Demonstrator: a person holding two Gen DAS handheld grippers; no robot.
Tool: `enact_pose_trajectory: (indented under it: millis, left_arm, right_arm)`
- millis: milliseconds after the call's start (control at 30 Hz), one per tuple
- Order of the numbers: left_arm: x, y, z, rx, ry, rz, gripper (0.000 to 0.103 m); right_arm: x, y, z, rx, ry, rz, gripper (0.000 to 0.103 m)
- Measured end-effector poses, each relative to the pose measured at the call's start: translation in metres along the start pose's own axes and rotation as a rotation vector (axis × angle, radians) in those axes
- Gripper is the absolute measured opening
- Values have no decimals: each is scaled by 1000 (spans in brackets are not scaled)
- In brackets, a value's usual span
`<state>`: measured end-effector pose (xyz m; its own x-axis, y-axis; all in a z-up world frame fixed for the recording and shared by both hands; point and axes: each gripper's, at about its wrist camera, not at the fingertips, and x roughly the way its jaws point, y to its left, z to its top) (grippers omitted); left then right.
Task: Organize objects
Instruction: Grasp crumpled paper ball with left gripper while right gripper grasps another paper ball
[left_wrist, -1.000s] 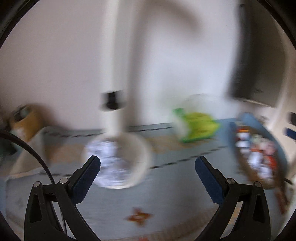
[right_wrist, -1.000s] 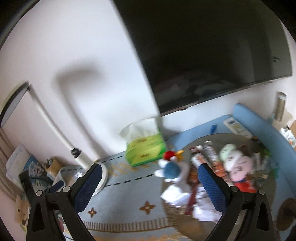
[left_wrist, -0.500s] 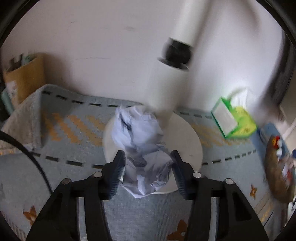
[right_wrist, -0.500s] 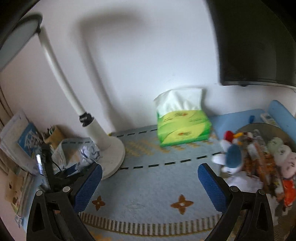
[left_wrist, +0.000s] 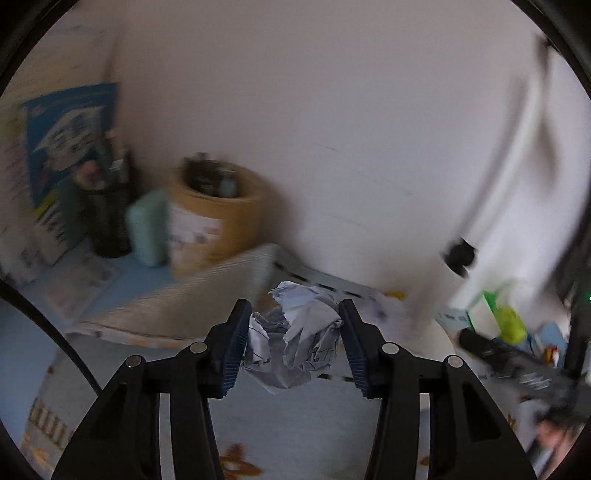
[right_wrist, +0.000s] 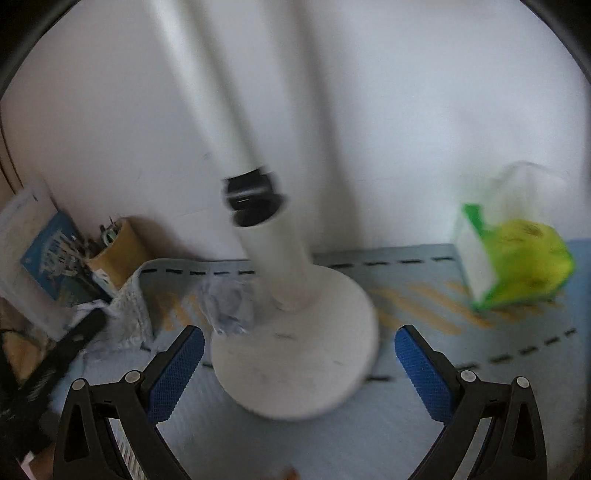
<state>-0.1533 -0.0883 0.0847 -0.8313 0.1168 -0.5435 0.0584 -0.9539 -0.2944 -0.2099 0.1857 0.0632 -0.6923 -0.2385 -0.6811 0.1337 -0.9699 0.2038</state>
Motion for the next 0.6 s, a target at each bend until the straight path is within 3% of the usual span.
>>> enact_pose_trajectory:
  millis: [300, 333, 400, 467, 600]
  left_arm:
    - [0, 33, 0, -99, 8, 12, 46]
    - [0, 33, 0, -99, 10, 13, 46]
    - [3, 34, 0, -101, 14, 7, 46]
    - [3, 37, 1, -103, 16, 0, 46]
    - [0, 35, 0, -96, 12, -2, 46]
  right_arm:
    - [71, 70, -2, -61, 10, -203, 103]
    - [77, 70, -2, -59, 27, -197, 98]
    - [88, 66, -4, -41, 50, -114, 48]
    - [86, 68, -7, -89, 14, -119, 44]
    - [72, 61, -14, -90, 8, 9, 44]
